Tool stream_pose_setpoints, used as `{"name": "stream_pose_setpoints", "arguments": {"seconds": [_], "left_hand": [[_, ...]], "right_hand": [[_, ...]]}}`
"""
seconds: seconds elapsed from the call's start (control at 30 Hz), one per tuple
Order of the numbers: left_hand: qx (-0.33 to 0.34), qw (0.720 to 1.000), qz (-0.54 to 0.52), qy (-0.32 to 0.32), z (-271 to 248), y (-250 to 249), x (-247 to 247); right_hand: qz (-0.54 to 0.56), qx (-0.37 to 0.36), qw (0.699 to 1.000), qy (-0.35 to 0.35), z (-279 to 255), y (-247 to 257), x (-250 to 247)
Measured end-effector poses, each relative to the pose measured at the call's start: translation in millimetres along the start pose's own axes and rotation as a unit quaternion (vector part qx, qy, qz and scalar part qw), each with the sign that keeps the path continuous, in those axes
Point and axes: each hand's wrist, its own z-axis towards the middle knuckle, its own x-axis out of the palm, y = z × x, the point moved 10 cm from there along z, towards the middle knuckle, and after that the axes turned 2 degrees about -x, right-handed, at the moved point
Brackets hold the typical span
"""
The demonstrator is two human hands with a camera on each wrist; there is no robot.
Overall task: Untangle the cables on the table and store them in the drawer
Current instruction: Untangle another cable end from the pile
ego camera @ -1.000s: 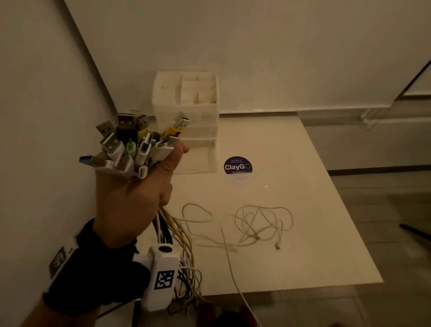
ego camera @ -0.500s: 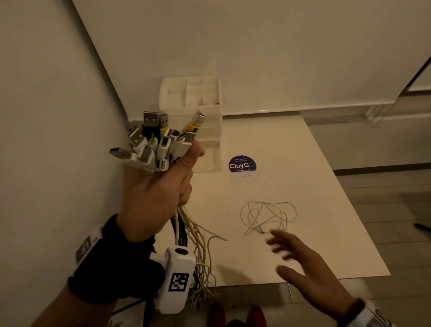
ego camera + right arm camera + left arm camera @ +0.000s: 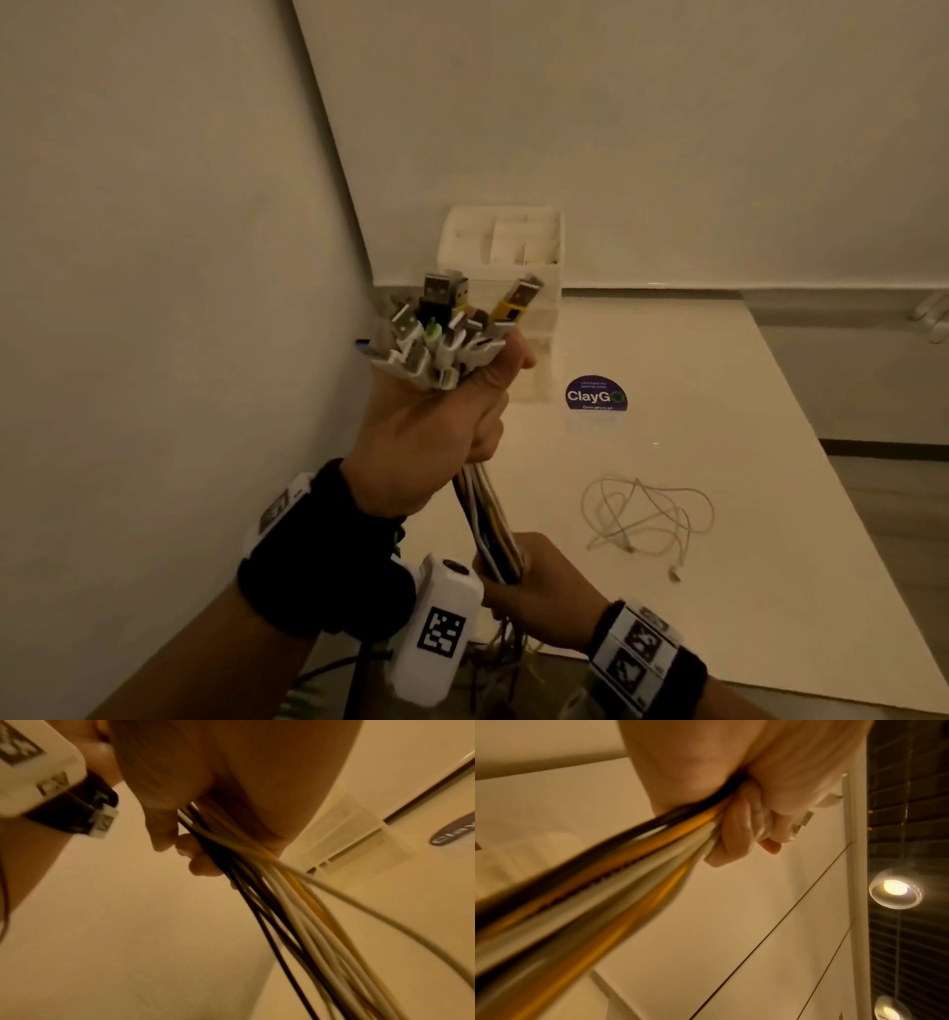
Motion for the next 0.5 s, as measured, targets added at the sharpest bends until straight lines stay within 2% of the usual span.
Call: {"name": "stream_pose_setpoints", "arguments": {"seconds": [0.1, 0.27, 0.5], "left_hand": [[0.015, 1.0, -0.012, 0.006, 2.4, -13.8, 6.4], [0.033, 0.998, -0.021, 0.04, 6.9, -18.6, 25.4], [0.045, 0.998, -0.019, 0.041, 14.3, -6.9, 32.3]], "right_hand": [[-0.002, 0.035, 0.999, -0.027, -5.4, -34.3, -3.0], [-0.012, 0.077, 0.997, 0.014, -14.5, -82.9, 8.8], [-0.036, 0.182, 0.983, -0.013, -40.3, -166.6, -3.2]]}}
